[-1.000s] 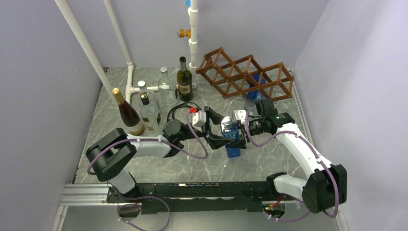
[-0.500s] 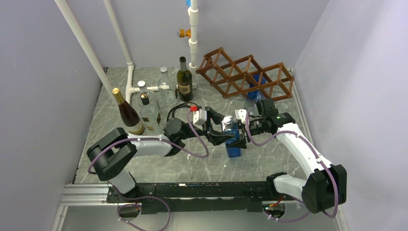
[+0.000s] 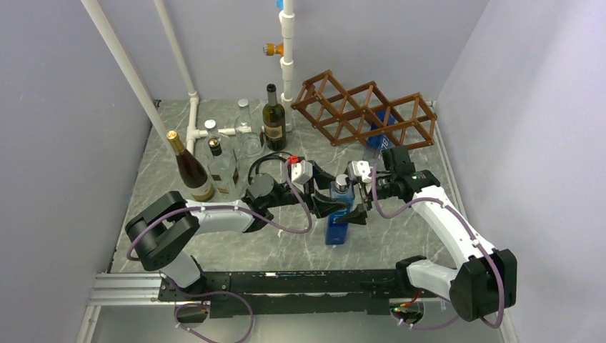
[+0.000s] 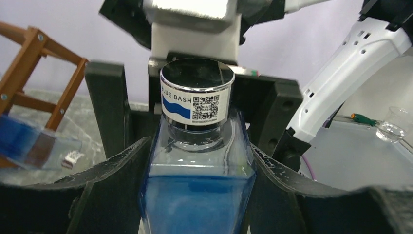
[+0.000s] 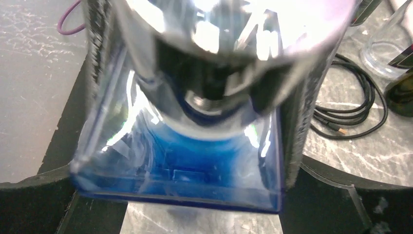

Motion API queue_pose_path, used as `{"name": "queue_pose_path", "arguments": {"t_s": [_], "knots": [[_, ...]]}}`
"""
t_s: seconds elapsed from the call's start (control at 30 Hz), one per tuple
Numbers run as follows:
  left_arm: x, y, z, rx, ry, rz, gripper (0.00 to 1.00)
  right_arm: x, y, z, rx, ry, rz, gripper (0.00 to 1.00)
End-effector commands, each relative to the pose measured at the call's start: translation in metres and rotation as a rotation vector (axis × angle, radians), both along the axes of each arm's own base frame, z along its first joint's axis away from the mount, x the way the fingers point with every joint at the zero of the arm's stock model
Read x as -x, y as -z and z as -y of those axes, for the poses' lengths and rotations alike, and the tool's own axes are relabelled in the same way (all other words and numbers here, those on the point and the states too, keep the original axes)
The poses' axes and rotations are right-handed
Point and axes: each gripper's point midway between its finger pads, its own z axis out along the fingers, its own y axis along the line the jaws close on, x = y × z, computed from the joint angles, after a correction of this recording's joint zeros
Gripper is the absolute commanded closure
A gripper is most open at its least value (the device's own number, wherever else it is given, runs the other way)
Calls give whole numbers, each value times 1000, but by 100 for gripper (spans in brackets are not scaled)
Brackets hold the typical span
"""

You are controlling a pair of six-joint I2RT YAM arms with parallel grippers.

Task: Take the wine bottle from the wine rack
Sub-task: Pick up the wine bottle from the wine rack, then place the wine bottle at the center of the board.

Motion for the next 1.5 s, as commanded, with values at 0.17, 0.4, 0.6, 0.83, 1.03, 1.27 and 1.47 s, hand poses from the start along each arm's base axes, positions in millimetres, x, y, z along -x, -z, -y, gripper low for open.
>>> {"name": "queue_pose_path", "arguments": {"t_s": [0.17,0.4,0.6,0.83,1.03,1.27,1.47], "knots": [[10,-88,-34,200,-88,132,100,4,-23,-6,-88,-47,70,1],[10,-97,-51,163,-169,183,100,6,-25,0,-91,-48,93,1],[3,-95,-64,96,-257,215,100,4,-26,4,-91,-36,103,1],[-12,-92,-86,59,-383,222,100,1,-20,6,-78,-22,107,1],[-28,-95,-112,49,-501,213,100,-1,-15,7,-66,-14,108,1],[-41,-94,-148,49,-639,198,100,-3,-11,8,-57,-8,106,1],[-50,-84,-175,-5,-742,212,100,-4,-9,8,-51,-4,102,1]]}}
